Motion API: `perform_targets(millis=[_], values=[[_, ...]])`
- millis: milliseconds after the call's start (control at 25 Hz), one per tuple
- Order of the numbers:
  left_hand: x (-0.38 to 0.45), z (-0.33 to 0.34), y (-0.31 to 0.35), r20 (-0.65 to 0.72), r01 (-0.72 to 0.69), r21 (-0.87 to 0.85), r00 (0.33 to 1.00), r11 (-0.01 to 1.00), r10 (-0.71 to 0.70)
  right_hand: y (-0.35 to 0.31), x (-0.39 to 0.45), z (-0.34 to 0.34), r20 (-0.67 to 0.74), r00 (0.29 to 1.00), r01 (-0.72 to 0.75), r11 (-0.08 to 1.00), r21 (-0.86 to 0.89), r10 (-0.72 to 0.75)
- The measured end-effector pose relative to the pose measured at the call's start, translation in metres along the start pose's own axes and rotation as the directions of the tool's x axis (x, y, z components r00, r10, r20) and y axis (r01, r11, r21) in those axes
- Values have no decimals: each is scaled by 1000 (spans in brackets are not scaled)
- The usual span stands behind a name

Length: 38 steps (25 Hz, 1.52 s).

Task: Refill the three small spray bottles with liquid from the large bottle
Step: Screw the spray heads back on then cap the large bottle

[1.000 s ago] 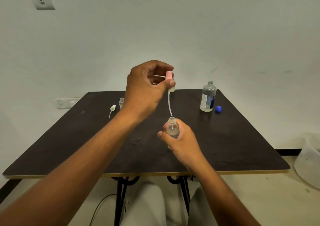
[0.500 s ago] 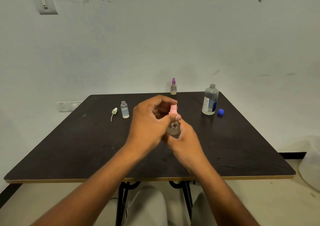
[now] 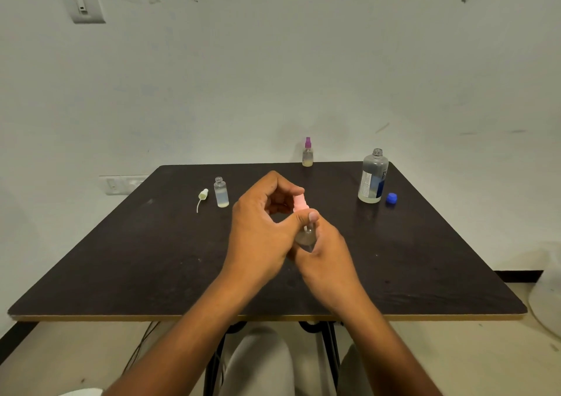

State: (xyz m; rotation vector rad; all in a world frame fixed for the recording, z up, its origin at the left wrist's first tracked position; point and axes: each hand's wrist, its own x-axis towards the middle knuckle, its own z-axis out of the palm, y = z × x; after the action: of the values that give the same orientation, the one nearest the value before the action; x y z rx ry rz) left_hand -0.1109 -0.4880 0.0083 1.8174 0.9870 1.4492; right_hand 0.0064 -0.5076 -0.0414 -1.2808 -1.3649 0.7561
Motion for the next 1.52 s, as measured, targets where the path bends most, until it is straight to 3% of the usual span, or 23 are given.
perform_targets(millis=[240, 480, 640, 720, 880, 1080, 1320, 1520], values=[[-6, -15, 10, 217, 85, -246, 976, 965, -31, -9, -15, -2, -21, 999, 35, 999, 30, -35], [-12, -16, 14, 96, 31, -164, 995, 986, -15, -16, -22, 2, -7, 1000, 22, 1000, 21, -22], [-8, -23, 15, 265, 110, -292, 964, 950, -30, -17, -22, 1, -12, 999, 37, 998, 41, -37], [-8, -23, 16, 261, 103, -280, 965, 954, -27, -16, -21, 1, -7, 1000, 26, 999, 38, -26], [-9, -15, 13, 126, 55, -175, 992, 983, -33, -16, -23, 1, 25, 999, 24, 998, 58, -25], [-6, -22, 11, 269, 116, -293, 963, 949, -35, -17, -20, -1, 22, 999, 46, 996, 76, -47], [-7, -18, 11, 105, 15, -22, 994, 1000, -12, -13, -19, 1, 57, 998, 15, 998, 66, -19], [-4, -29, 18, 295, 60, -133, 955, 989, -18, -15, -19, 0, 58, 997, 47, 997, 67, -51]])
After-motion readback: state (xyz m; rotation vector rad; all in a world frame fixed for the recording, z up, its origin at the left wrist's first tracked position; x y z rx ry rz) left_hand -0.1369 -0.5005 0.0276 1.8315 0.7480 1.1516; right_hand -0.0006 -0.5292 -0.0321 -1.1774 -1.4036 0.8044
